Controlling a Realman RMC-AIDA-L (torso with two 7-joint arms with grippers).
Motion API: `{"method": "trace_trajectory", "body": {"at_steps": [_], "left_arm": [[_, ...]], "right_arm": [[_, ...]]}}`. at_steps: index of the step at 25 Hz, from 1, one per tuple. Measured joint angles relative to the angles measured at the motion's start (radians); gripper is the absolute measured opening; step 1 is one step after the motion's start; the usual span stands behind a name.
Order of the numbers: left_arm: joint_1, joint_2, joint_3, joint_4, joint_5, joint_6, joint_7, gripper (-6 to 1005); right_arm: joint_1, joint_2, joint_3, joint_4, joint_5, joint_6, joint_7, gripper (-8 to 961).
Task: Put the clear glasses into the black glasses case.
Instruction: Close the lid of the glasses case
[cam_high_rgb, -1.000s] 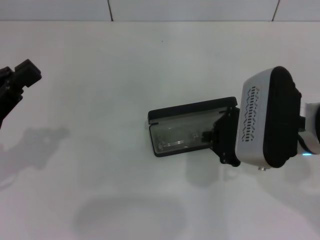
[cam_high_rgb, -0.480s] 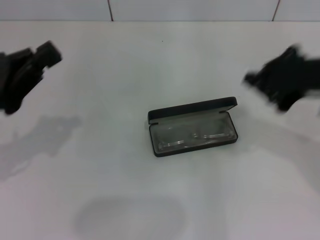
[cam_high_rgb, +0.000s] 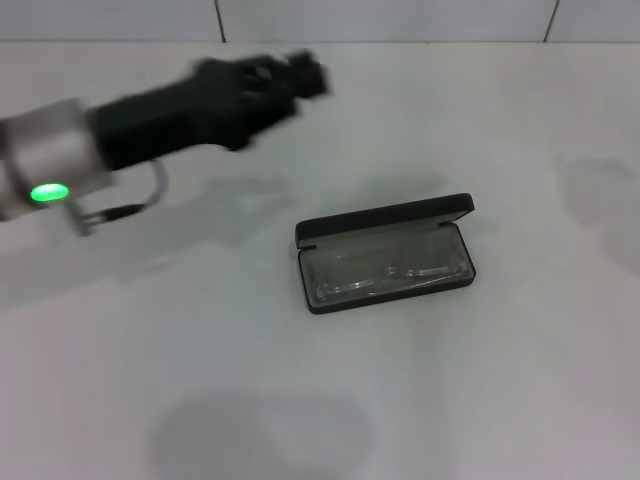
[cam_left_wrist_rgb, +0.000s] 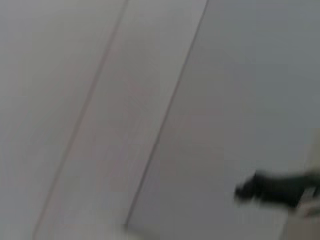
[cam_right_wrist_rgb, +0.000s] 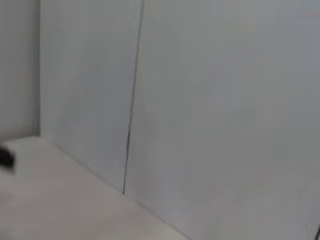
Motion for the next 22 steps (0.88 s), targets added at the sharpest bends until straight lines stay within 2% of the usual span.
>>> {"method": "trace_trajectory", "body": {"at_steps": [1,3,5,7,10,12,22], "left_arm": [[-0.015,-0.007,0.000,0.000,0.030,-0.024,-0.010,230],[-0.073,-0.041,0.001,0.002,0.133,-0.107,-0.037,263],[-0.110,-0.063,0.002,0.001,0.187,-0.157,-0.048,296],[-0.152,-0.083,0.015,-0.021,0.229,-0.214,-0.059,292],[-0.193,-0.086,0.056,-0.075,0.234,-0.281,-0.066,287],[-0.214,-0.086,0.080,-0.105,0.233,-0.318,-0.069,283],[-0.206,-0.084,0.109,-0.123,0.243,-0.364,-0.072,239]], "right_arm": [[-0.001,0.000,0.038,0.029,0.027,-0.025,-0.023,31],[0.001,0.000,0.111,0.097,0.090,-0.065,-0.059,33],[0.005,0.000,0.196,0.190,0.161,-0.100,-0.101,36],[0.007,0.000,0.269,0.298,0.248,-0.130,-0.162,38],[0.014,0.000,0.361,0.443,0.352,-0.172,-0.234,42],[0.017,-0.001,0.413,0.492,0.365,-0.195,-0.256,248],[0.027,-0.003,0.436,0.563,0.339,-0.213,-0.294,283]]}}
